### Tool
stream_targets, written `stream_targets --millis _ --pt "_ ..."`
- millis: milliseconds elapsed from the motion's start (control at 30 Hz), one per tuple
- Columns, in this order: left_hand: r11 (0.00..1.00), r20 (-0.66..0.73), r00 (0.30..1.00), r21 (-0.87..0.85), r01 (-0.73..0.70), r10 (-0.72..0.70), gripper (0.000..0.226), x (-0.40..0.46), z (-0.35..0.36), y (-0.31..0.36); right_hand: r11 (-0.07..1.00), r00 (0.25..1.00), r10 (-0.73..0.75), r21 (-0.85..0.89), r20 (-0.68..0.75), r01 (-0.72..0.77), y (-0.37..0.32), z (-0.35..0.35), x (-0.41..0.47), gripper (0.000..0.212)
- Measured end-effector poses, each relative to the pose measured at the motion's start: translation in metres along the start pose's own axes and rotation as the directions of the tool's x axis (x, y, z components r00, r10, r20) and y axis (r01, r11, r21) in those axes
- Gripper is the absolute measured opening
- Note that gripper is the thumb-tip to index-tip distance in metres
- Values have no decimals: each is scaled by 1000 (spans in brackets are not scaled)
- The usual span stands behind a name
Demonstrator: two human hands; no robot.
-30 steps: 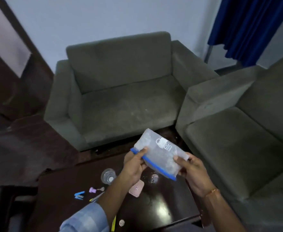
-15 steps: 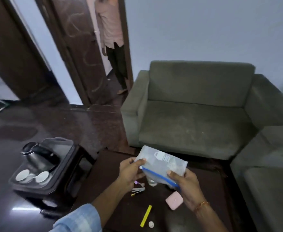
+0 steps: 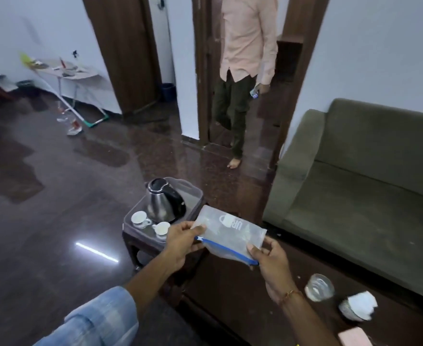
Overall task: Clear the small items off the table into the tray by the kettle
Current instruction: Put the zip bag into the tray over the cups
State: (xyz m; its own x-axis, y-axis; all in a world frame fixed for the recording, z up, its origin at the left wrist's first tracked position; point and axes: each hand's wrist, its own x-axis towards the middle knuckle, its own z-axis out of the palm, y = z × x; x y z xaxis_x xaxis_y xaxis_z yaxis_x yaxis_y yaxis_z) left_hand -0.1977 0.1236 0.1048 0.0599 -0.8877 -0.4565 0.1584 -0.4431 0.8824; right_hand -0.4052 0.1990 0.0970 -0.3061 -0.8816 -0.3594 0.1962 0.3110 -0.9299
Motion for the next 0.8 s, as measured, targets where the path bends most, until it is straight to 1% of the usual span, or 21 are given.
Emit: stream_targets --millis 133,300,500,734,800 --pt "1000 -74 997 -13 -8 7 9 22 -66 14 999 998 -2 -48 69 5 1 70 9 28" --pt "998 -180 984 -64 -2 -10 10 52 -115 24 994 994 17 -105 105 -6 8 133 30 35" --pt "998 -278 960 -62 -12 -6 5 87 -149 46 988 979 76 -144 191 -48 3 185 72 43" --pt "1000 -337 941 -21 -14 6 3 122 -175 72 990 969 73 -137 236 -41 -9 233 108 44" --pt "1000 -336 942 -27 -6 -3 10 131 -183 76 989 968 85 -135 237 -54 -8 243 115 42"
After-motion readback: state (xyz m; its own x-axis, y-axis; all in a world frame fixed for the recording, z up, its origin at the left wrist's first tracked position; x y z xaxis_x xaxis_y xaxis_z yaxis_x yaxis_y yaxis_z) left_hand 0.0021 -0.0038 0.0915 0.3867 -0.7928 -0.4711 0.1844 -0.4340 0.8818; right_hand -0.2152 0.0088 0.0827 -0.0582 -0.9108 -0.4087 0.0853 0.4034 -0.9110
